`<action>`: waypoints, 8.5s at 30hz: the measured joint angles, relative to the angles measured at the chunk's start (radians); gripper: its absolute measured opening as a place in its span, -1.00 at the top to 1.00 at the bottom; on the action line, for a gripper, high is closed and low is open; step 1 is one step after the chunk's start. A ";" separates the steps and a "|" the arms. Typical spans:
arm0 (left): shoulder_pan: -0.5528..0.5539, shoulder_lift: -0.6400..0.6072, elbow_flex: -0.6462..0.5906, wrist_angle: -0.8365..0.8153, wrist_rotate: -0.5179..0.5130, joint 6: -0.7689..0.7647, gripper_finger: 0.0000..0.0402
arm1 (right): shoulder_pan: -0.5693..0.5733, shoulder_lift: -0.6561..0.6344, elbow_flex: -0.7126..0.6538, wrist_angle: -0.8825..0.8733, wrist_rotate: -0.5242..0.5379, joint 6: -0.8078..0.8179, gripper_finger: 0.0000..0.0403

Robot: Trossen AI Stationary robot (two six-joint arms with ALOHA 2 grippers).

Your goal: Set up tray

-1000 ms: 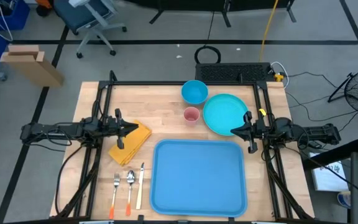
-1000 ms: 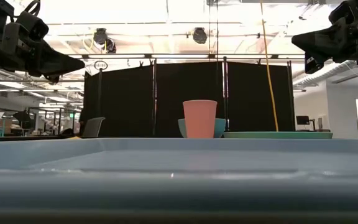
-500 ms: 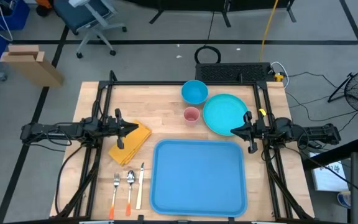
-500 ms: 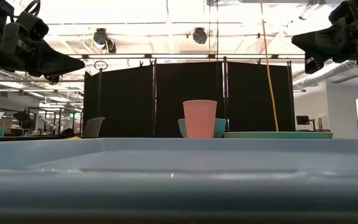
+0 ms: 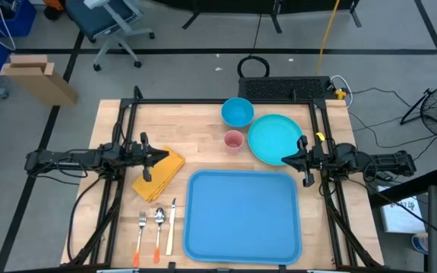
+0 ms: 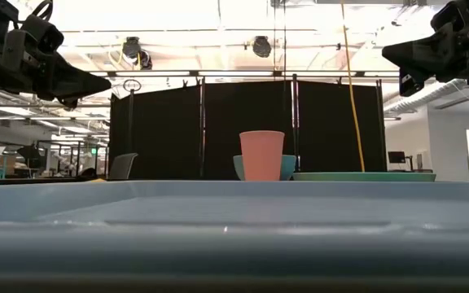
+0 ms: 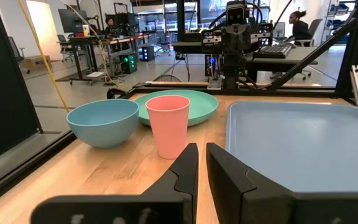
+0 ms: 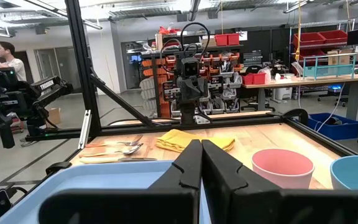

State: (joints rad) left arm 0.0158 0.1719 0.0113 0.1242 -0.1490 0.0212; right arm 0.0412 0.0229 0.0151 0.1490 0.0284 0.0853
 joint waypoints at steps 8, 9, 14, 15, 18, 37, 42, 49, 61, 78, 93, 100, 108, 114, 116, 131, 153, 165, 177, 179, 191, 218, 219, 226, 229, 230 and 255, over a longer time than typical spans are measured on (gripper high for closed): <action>0.000 0.000 0.000 0.000 0.000 0.000 0.82 | 0.000 0.000 0.000 0.004 0.000 0.000 1.00; 0.000 0.000 0.000 0.000 0.000 0.000 0.82 | 0.000 0.000 0.000 0.004 0.000 0.000 1.00; 0.000 0.000 0.000 0.000 0.000 0.000 0.82 | 0.000 0.000 0.000 0.004 0.000 0.000 1.00; 0.000 0.000 0.000 0.000 0.000 0.000 0.82 | 0.000 0.000 0.000 0.005 0.000 0.000 1.00; 0.000 0.000 0.000 0.000 0.000 0.000 0.82 | 0.000 0.000 0.000 0.023 0.000 0.000 1.00; 0.000 0.000 0.000 0.055 -0.010 0.000 0.82 | -0.005 0.128 0.246 -0.033 0.624 0.104 1.00; 0.000 0.000 0.000 0.069 -0.016 -0.005 0.82 | -0.046 0.327 0.477 -0.315 0.701 0.171 1.00; 0.000 0.004 0.000 0.052 -0.016 -0.024 0.82 | -0.240 0.704 0.846 -0.761 0.670 0.269 1.00; 0.000 0.005 0.000 0.028 -0.016 -0.027 0.82 | -0.879 1.279 1.130 -0.968 0.090 -0.022 1.00; 0.000 0.005 0.000 0.012 -0.017 -0.036 0.82 | -1.094 1.495 1.146 -0.968 -0.062 -0.242 -0.19; 0.000 0.005 0.000 -0.002 -0.017 -0.069 0.82 | -1.073 1.496 1.006 -0.930 -0.033 -0.274 -0.69; 0.000 0.005 0.000 -0.001 -0.018 -0.058 0.82 | -1.074 1.496 0.935 -0.839 -0.031 -0.281 -0.66; 0.000 0.005 0.000 -0.001 -0.018 -0.053 0.82 | -1.083 1.496 0.881 -0.737 -0.032 -0.265 -0.53; 0.001 0.005 0.000 -0.001 -0.018 -0.052 0.82 | -1.083 1.496 0.874 -0.719 -0.031 -0.261 -0.37; 0.001 0.005 0.000 -0.001 -0.019 -0.052 0.82 | -1.082 1.496 0.874 -0.718 -0.031 -0.240 -0.29; 0.000 0.005 0.000 0.000 -0.019 -0.069 0.82 | -1.018 1.518 0.874 -0.747 0.081 -0.167 0.29; 0.001 0.005 0.000 0.008 -0.037 -0.056 0.82 | -1.042 1.569 0.880 -0.778 -0.079 -0.112 0.98; 0.000 0.005 0.000 0.008 -0.037 -0.087 0.82 | -1.062 1.394 1.036 -0.981 -0.003 -0.102 1.00; 0.000 0.005 0.000 0.008 -0.036 -0.091 0.82 | -1.076 1.276 1.270 -1.106 -0.042 -0.074 1.00; 0.000 0.005 0.000 0.008 -0.036 -0.094 0.82 | -1.075 1.264 1.301 -1.135 -0.078 -0.072 1.00; 0.000 0.005 0.000 0.007 -0.036 -0.105 0.82 | -0.901 1.148 1.355 -1.327 -0.319 -0.124 1.00; 0.001 0.005 0.000 0.007 -0.035 -0.129 0.82 | -0.014 1.142 0.876 -0.977 -0.177 0.272 1.00; 0.000 0.005 0.000 0.007 -0.035 -0.129 0.82 | -0.005 1.142 0.855 -0.952 -0.177 0.289 1.00; 0.001 0.005 0.000 0.007 -0.035 -0.130 0.82 | 0.020 1.145 0.769 -0.797 -0.185 0.353 1.00; 0.000 0.005 0.000 0.007 -0.035 -0.130 0.82 | 0.038 1.165 0.750 -0.807 -0.187 0.357 1.00; 0.001 0.005 0.000 0.007 -0.035 -0.130 0.82 | 0.044 1.172 0.742 -0.809 -0.187 0.357 1.00; 0.000 0.005 0.000 0.007 -0.033 -0.135 0.82 | 0.051 1.320 0.730 -0.747 -0.184 0.393 0.81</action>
State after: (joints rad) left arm 0.0162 0.1766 0.0113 0.1310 -0.1816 -0.1143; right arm 0.0917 1.3425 0.7452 -0.5977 -0.1558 0.4785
